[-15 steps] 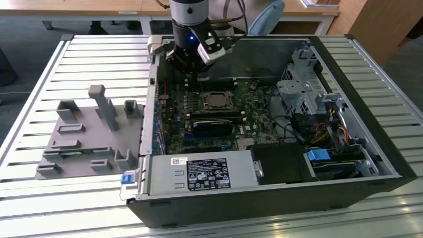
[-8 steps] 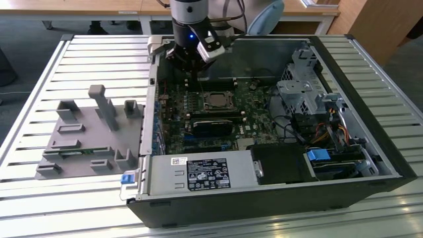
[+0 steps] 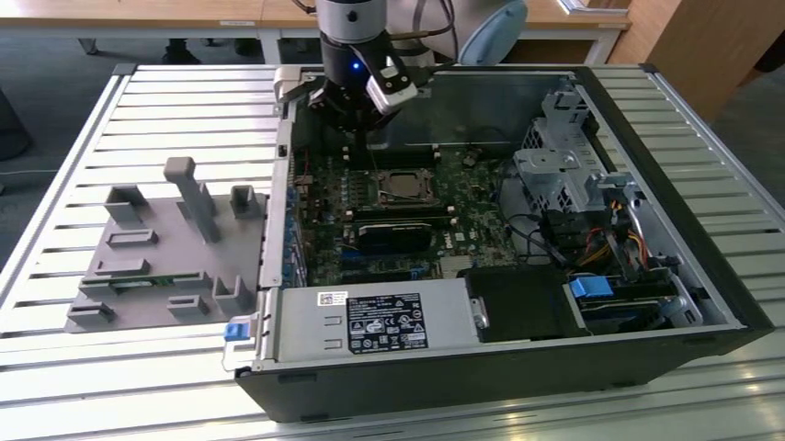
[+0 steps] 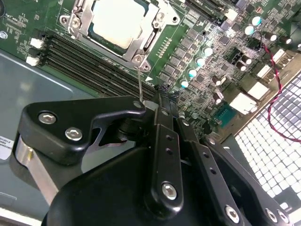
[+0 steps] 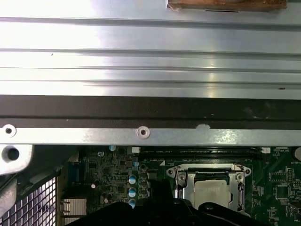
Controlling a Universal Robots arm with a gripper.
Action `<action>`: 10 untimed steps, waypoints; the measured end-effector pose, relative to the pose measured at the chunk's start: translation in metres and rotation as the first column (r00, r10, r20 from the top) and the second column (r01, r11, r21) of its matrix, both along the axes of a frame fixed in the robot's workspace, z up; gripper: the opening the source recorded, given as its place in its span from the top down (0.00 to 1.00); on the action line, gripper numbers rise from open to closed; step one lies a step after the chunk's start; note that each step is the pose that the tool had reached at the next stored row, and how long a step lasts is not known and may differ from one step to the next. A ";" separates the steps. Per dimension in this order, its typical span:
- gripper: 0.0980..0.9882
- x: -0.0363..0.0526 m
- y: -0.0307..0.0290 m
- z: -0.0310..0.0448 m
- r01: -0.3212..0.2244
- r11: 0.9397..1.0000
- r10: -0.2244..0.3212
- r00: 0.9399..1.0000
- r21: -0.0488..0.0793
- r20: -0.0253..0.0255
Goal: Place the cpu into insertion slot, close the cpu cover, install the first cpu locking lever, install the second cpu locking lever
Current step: 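Install the first cpu locking lever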
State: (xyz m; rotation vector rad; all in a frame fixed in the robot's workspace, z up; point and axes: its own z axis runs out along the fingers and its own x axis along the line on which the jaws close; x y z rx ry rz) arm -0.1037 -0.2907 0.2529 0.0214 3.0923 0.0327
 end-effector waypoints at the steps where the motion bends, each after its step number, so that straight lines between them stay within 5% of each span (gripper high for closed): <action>1: 0.97 0.0006 0.0003 -0.0001 0.000 1.000 0.000 1.000 0.000 0.000; 10: 0.97 0.0110 0.0019 -0.0009 0.000 1.000 0.000 1.000 0.000 -0.002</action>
